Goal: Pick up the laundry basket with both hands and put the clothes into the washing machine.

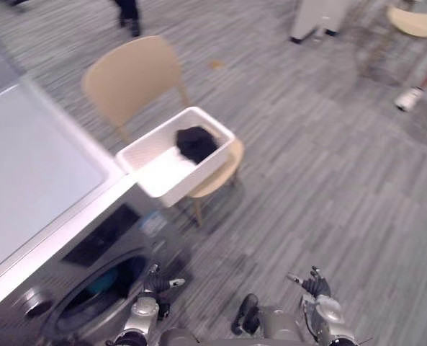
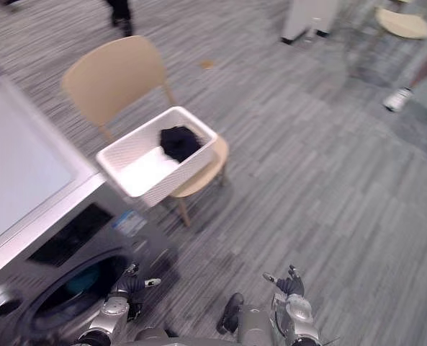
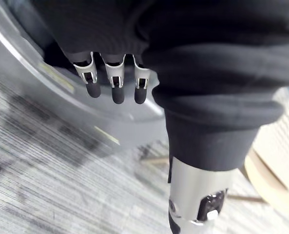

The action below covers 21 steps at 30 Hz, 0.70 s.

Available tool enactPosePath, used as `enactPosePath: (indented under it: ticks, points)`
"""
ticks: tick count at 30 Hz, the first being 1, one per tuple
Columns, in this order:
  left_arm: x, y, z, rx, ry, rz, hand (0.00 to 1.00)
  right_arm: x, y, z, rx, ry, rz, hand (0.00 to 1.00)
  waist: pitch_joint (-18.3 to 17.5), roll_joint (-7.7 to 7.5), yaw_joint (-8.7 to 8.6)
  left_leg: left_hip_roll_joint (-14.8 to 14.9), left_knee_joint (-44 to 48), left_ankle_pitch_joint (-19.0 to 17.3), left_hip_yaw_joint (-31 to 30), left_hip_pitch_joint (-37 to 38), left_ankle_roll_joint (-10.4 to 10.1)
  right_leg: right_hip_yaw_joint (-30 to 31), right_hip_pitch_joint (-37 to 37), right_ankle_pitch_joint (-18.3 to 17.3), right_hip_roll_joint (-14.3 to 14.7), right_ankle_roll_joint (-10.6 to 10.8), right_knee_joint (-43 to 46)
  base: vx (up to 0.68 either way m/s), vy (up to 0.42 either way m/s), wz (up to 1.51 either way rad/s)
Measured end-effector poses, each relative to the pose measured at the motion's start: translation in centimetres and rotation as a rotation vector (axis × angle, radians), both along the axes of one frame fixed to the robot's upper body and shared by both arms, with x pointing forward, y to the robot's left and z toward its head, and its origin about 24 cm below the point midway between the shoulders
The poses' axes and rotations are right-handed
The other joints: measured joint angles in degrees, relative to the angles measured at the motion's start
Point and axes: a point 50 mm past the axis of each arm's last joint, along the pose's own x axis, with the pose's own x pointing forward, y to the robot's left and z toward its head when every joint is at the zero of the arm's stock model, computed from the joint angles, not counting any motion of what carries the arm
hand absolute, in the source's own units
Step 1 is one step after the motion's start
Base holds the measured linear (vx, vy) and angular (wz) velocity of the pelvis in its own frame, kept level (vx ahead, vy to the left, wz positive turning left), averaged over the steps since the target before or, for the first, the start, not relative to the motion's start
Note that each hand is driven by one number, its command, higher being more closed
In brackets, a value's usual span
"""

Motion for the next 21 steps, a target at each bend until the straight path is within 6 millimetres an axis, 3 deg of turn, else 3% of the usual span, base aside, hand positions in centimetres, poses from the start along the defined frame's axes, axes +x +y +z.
enactPosePath:
  ticks: [1,2,3,4,7,9,11,12,13,14,15,16,17,18,19,21]
  points:
    - [-0.1,-0.2,-0.1,-0.007,0.004,-0.005,0.0,0.0,0.1,0.0,0.001,0.0,0.005,0.0,0.18,0.16,-0.02,0.77,5.23,-0.92,-2.97,-1.72,1.5,1.61,0.65,0.03,1.17,-0.28,-0.44,0.18,-0.234,-1.84]
    - [-0.6,-1.1,-0.4,-0.031,0.02,-0.025,0.0,0.1,0.0,0.0,0.0,0.0,0.006,0.0,0.26,0.11,0.13,-1.23,11.23,-1.63,-9.71,-5.5,1.22,5.0,1.33,0.54,2.42,-1.47,-0.68,0.19,-0.075,-1.76]
    - [-0.6,-2.0,-0.5,-0.054,0.021,-0.038,0.0,0.3,-0.4,0.2,-0.01,-0.006,0.007,0.0,0.44,0.06,0.52,-5.49,11.68,-1.68,-14.95,-8.22,0.64,8.55,2.06,0.79,2.92,-2.04,-1.2,0.2,-0.028,-1.75]
    - [-0.6,-2.3,-0.5,-0.063,0.022,-0.039,0.0,0.4,-0.5,0.3,-0.013,-0.008,0.007,0.0,0.47,0.03,0.76,-7.89,10.68,-1.74,-16.97,-9.37,0.57,10.46,2.49,0.99,3.08,-2.2,-1.7,0.23,0.013,-1.65]
    - [-0.6,-3.0,-0.5,-0.101,0.003,-0.011,0.0,1.0,-0.5,0.5,-0.012,-0.021,0.012,0.0,2.14,0.75,2.67,-18.39,-2.43,-1.72,-22.45,-13.26,0.67,19.77,7.45,2.89,3.81,-0.64,-6.44,0.24,0.08,-1.42]
    - [-0.5,-3.1,-0.2,-0.111,-0.022,0.005,0.0,1.7,-0.3,0.8,-0.012,-0.04,0.017,0.0,2.49,2.41,2.6,-22.26,-16.18,-0.19,-23.46,-15.68,-1.0,22.73,9.84,3.36,3.8,0.42,-10.04,0.24,0.194,-0.89]
    - [-0.5,-3.0,-0.2,-0.114,-0.026,0.016,0.0,1.7,-0.2,0.7,-0.01,-0.035,0.019,0.0,2.67,2.78,3.56,-23.88,-21.89,5.43,-23.35,-15.81,2.56,24.52,11.36,3.34,3.6,2.03,-12.56,0.27,0.2,-0.62]
    - [-0.5,-2.8,-0.2,-0.112,-0.027,0.025,0.0,1.8,0.2,0.6,-0.006,-0.033,0.037,0.0,2.57,2.34,4.54,-25.22,-22.48,6.47,-23.54,-15.08,6.36,26.44,12.32,2.62,2.81,3.28,-13.09,0.41,0.221,-0.39]
    - [-0.4,-2.7,-0.1,-0.118,-0.033,0.041,0.0,2.1,0.5,0.7,0.0,-0.039,0.041,0.0,2.36,2.55,4.48,-26.0,-21.37,5.02,-23.53,-15.39,8.99,26.52,12.12,1.73,1.98,4.34,-11.89,0.43,0.232,-0.19]
    - [-0.3,-2.7,0.0,-0.122,-0.038,0.05,0.0,2.2,0.6,0.7,0.002,-0.036,0.044,0.0,2.59,2.16,4.51,-26.27,-20.67,4.16,-23.38,-15.33,10.18,26.56,11.71,0.78,1.59,5.15,-10.07,0.51,0.28,-0.01]
    - [-0.3,-2.8,0.0,-0.135,-0.043,0.066,0.0,2.2,0.7,0.6,0.005,-0.031,0.045,0.0,2.81,1.76,4.77,-26.63,-20.04,1.95,-23.12,-14.16,10.77,26.51,9.46,-1.64,0.84,8.43,-2.58,0.48,0.289,0.02]
    - [-0.3,-2.7,0.0,-0.139,-0.044,0.072,0.0,2.1,1.0,0.5,0.013,-0.028,0.043,0.0,2.82,0.96,5.42,-27.61,-20.12,0.35,-23.26,-11.92,11.19,26.03,5.34,-3.63,-0.52,11.4,10.07,0.49,0.282,0.13]
    - [-0.2,-2.6,0.1,-0.141,-0.049,0.078,0.0,2.0,1.2,0.4,0.021,-0.024,0.042,0.0,2.88,0.3,5.28,-28.38,-20.14,-0.29,-23.71,-10.72,11.68,25.29,3.18,-3.56,-1.56,11.8,16.87,0.43,0.206,0.65]
    - [0.1,-2.5,0.3,-0.142,-0.067,0.083,0.0,1.7,1.4,0.3,0.025,-0.015,0.044,0.0,2.94,-1.12,4.43,-30.71,-19.98,-1.73,-26.11,-8.25,12.81,22.93,-0.79,-3.54,-4.35,13.53,29.72,0.47,0.134,1.21]
    - [0.6,-2.6,0.7,-0.133,-0.091,0.076,0.0,1.6,1.3,0.2,0.018,-0.011,0.049,0.0,2.94,-1.61,3.76,-32.5,-19.79,-2.81,-29.82,-5.97,13.93,20.31,-2.57,-4.62,-6.39,11.94,36.05,0.48,0.109,1.42]
    - [1.7,-3.2,1.6,-0.15,-0.148,0.067,0.0,1.5,1.2,0.3,-0.003,-0.013,0.065,0.0,2.93,-1.57,4.0,-34.39,-20.27,-3.02,-36.45,-3.54,14.13,18.13,-5.56,-6.65,-7.18,8.38,36.99,0.44,0.034,1.46]
